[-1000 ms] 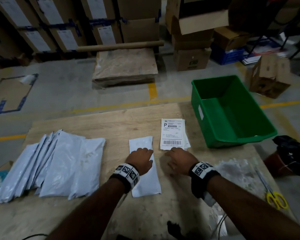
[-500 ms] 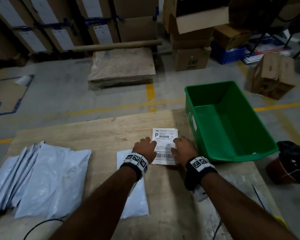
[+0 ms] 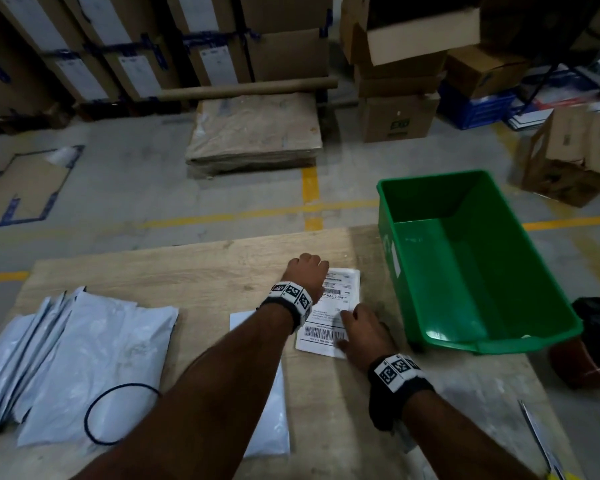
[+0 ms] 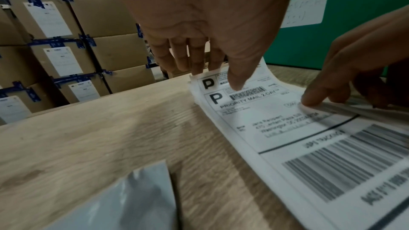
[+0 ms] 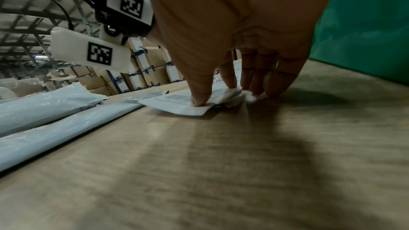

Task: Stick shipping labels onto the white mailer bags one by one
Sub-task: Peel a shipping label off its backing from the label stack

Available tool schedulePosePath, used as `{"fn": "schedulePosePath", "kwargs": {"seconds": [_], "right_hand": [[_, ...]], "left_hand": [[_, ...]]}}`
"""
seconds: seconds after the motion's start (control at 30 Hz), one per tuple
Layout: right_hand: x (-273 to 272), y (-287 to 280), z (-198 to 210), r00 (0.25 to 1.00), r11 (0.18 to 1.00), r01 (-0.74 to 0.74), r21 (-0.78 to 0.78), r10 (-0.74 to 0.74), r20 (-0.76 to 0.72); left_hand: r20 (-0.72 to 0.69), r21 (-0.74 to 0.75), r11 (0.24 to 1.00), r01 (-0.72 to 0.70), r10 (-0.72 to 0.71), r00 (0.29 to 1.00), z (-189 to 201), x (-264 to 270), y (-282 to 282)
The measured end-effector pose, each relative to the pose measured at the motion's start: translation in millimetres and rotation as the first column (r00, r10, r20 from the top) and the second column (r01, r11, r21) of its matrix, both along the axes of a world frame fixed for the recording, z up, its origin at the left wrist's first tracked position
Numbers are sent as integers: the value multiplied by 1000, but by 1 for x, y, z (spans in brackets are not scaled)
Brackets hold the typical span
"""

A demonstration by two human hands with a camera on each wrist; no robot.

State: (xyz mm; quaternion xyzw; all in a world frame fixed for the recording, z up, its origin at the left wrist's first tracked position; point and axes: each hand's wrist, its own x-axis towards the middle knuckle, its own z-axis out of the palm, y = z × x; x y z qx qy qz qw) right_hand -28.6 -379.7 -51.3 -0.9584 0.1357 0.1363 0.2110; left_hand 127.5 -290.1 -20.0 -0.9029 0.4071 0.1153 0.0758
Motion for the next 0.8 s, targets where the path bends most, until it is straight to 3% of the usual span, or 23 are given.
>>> {"fn": "schedulePosePath", "kwargs": {"seconds": [0.2, 0.3, 0.43, 0.67, 0.8], "right_hand": [[-2, 1, 0, 999, 1000, 6, -18, -6, 32], [-5, 3, 0, 999, 999, 20, -28, -18, 45], [-6, 4, 0, 999, 999, 25, -27, -24, 33], [-6, 5, -1, 1000, 999, 17, -46, -16, 13], [-7, 6, 0, 1000, 998, 28, -47, -27, 14]], "left_hand": [[45, -157, 986, -55, 63, 997, -1, -2, 2], [47, -90, 996, 15, -11, 999, -8, -6, 7], [-51, 1, 1000, 3, -3, 999, -19, -9, 12], [-118, -29, 993, -113, 108, 987, -14, -1, 3], [-61, -38, 997, -65, 62, 996, -5, 5, 2]]}}
